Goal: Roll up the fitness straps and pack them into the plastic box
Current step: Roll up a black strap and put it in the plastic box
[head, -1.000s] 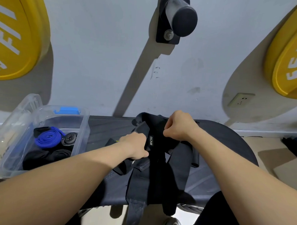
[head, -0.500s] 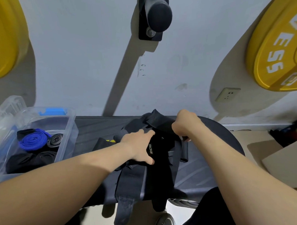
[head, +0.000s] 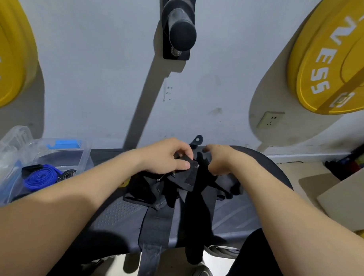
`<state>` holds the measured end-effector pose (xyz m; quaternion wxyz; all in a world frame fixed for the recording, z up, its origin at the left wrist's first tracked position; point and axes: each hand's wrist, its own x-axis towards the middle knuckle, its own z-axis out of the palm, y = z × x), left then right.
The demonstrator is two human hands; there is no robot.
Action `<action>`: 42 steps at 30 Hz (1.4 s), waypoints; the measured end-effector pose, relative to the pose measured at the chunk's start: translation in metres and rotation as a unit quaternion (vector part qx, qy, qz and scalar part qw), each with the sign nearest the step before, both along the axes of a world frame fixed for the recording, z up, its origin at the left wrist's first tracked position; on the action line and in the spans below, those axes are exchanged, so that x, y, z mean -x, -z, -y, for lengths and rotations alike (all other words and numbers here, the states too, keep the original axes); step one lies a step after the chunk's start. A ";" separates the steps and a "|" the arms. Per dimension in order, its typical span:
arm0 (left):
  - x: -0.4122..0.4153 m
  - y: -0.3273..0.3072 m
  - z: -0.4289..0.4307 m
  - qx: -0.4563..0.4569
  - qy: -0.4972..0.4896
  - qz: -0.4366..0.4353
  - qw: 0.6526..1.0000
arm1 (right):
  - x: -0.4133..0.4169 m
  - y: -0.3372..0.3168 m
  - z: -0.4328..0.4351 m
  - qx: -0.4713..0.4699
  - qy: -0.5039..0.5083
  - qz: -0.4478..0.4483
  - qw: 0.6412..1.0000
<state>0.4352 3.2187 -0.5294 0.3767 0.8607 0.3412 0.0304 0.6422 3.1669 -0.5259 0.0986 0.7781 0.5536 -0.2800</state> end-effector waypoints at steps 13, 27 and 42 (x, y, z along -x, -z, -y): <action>0.072 -0.077 0.016 0.115 -0.129 0.266 0.948 | 0.039 -0.039 0.012 -0.110 -0.093 -0.427 0.893; 0.136 -0.100 0.031 0.055 -0.329 0.377 0.864 | 0.054 -0.022 0.010 -0.171 -0.158 -0.165 0.959; 0.149 -0.104 0.038 0.012 -0.317 0.228 0.921 | 0.055 -0.054 0.032 -0.119 -0.062 -0.254 0.958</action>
